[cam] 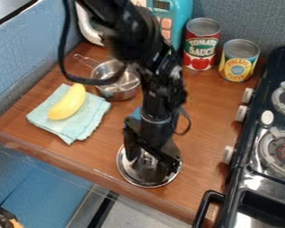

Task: Move the silver pot lid to the top of the silver pot

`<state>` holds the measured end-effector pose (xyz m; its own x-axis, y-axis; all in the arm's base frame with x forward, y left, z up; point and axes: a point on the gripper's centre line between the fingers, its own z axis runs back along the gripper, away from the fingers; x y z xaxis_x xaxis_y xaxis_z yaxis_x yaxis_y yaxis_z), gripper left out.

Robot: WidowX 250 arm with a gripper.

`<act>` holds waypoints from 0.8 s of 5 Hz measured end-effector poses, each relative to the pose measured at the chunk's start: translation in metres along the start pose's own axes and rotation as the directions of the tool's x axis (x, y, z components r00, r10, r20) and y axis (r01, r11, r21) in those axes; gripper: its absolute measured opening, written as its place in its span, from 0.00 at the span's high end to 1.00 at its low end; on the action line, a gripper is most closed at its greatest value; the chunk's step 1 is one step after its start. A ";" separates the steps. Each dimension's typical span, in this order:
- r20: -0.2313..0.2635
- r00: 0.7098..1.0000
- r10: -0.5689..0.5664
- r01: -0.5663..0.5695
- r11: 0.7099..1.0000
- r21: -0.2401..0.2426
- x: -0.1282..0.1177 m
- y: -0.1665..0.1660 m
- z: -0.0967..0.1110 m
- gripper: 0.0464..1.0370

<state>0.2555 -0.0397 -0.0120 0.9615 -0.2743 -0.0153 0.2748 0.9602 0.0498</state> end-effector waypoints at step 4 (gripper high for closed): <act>0.063 0.996 0.069 -0.065 0.996 -0.053 0.028 0.009 -0.001 0.63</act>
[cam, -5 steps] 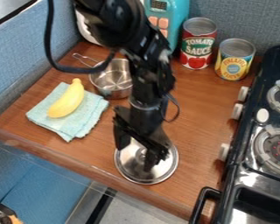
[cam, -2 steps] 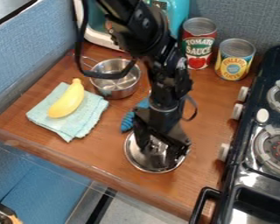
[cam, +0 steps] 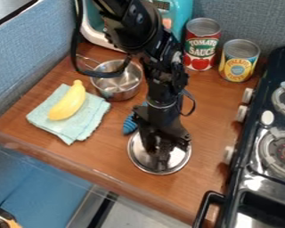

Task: Move the silver pot lid to the top of the silver pot

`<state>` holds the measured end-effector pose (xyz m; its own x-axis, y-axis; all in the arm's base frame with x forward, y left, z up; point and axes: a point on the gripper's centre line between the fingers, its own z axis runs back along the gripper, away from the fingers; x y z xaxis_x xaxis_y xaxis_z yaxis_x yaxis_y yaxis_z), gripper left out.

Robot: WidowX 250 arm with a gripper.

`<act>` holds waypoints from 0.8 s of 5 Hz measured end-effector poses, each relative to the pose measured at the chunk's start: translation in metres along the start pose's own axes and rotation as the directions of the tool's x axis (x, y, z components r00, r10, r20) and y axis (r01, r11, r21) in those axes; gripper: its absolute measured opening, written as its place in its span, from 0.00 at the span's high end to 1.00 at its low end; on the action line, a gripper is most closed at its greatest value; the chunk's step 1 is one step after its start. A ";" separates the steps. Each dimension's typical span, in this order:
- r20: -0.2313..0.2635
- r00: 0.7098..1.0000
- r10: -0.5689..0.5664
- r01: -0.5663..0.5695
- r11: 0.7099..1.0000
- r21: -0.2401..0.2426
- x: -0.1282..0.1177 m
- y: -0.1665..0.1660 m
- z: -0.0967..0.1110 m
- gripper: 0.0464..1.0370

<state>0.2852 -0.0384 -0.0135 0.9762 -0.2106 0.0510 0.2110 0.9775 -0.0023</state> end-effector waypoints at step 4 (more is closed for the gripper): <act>0.142 0.977 0.160 -0.153 0.986 -0.060 0.034 0.053 0.092 0.76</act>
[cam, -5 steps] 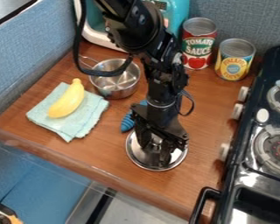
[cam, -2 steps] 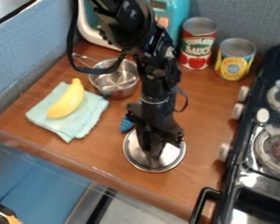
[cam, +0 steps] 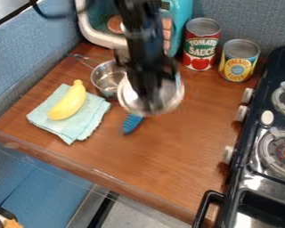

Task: Move the silver pot lid to the top of the silver pot

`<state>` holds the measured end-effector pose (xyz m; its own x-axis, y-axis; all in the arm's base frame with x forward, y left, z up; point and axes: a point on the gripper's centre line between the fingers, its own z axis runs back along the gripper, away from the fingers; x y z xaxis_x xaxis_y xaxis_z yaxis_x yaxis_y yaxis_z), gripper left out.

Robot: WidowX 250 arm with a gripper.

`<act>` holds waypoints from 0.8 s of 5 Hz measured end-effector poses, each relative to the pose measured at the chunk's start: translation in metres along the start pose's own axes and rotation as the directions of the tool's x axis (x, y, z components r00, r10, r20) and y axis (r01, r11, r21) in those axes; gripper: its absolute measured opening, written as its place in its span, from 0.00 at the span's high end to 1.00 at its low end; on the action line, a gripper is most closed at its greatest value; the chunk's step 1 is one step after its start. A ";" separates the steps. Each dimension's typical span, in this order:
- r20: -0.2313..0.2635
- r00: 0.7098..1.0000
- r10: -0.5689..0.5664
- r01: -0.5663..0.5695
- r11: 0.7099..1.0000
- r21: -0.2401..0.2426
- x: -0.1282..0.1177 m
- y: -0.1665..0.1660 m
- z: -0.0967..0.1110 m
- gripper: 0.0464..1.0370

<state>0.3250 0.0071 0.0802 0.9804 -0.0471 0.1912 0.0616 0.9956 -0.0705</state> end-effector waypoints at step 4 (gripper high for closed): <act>-0.084 0.981 0.175 -0.163 0.978 0.129 0.058 0.086 -0.050 0.76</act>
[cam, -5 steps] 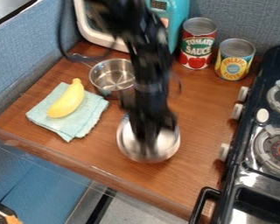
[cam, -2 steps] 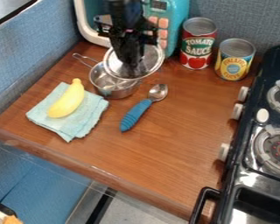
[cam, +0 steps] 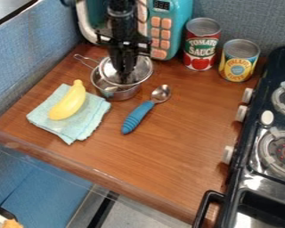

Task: Move the silver pot lid to the top of the silver pot

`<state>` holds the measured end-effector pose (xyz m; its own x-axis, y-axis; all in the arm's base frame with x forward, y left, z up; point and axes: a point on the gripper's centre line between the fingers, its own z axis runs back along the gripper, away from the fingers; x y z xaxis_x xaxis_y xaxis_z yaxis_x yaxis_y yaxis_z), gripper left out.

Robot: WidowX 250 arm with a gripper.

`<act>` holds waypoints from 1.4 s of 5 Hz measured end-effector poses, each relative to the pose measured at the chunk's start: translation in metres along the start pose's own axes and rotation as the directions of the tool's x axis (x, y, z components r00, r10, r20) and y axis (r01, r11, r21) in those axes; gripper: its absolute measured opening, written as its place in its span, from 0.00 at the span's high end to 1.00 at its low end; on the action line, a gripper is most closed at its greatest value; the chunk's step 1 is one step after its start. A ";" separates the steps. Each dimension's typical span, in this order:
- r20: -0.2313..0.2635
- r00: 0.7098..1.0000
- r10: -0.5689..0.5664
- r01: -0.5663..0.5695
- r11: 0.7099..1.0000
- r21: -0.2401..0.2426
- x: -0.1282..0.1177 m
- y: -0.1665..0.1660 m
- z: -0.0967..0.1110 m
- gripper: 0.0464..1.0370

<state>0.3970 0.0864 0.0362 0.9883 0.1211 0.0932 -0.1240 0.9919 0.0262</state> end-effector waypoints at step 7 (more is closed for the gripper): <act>0.031 1.000 0.003 -0.002 0.999 -0.036 -0.005 0.027 0.056 0.04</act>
<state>0.3834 0.1099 0.0926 0.9845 0.1232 0.1245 -0.1229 0.9924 -0.0102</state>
